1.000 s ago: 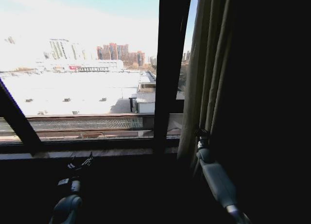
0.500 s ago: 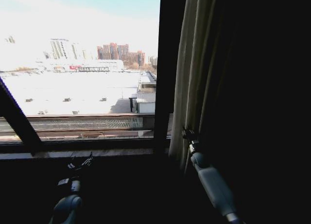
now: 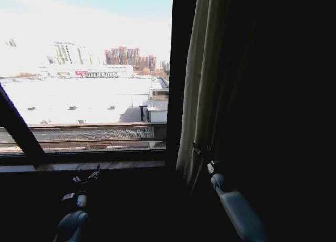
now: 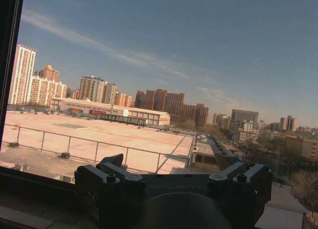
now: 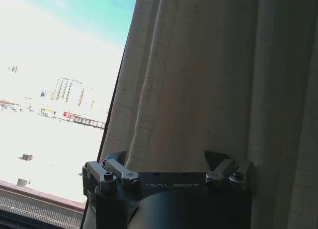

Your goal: Open the curtains by pulling them apart, changing their state from closed to fully open.

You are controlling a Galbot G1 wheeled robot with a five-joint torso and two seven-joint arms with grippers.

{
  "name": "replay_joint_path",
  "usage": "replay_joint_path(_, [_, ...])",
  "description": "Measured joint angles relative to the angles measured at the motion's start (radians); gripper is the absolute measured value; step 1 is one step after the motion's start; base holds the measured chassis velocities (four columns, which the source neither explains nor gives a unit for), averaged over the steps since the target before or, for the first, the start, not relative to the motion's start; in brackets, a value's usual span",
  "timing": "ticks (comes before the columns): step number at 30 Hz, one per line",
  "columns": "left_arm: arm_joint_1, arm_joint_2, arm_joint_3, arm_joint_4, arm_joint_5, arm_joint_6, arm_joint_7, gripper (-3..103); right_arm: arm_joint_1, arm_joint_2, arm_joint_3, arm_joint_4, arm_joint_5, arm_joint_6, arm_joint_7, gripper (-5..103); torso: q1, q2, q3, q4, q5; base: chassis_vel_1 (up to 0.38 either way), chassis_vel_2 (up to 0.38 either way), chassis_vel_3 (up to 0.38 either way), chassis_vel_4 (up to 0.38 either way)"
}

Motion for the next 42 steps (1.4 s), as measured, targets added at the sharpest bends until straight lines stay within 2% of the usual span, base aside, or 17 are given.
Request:
replay_joint_path(6, [0.000,0.000,0.000,0.000,0.000,0.000,0.000,100,-0.085,-0.039,0.035,0.084,0.064,-0.047,-0.017,100,0.000,0.000,0.000,-0.0004,0.0001,0.000,0.000,0.000,0.000])
replay_joint_path(14, [0.000,0.000,0.000,0.000,0.000,0.000,0.000,100,-0.147,-0.048,0.067,0.137,0.069,-0.072,-0.033,100,0.000,0.000,0.000,-0.0001,-0.0002,0.000,0.000,0.000,0.000])
replay_joint_path(22, [0.000,0.000,0.000,0.000,0.000,0.000,0.000,100,-0.197,-0.007,0.075,0.183,0.055,-0.095,0.014,100,0.000,0.000,0.000,-0.0001,-0.0001,0.000,0.000,0.000,0.000])
replay_joint_path(29, [0.000,0.000,0.000,0.000,0.000,0.000,0.000,100,-0.221,0.002,0.086,0.207,0.053,-0.104,0.047,100,0.000,0.000,0.000,-0.0002,0.0000,0.000,0.000,0.000,0.000])
replay_joint_path(42, [0.000,0.000,0.000,0.000,0.000,0.000,0.000,100,-0.250,0.004,0.103,0.238,0.041,-0.125,0.045,100,0.000,0.000,0.000,-0.0002,-0.0001,0.000,0.000,0.000,0.000])
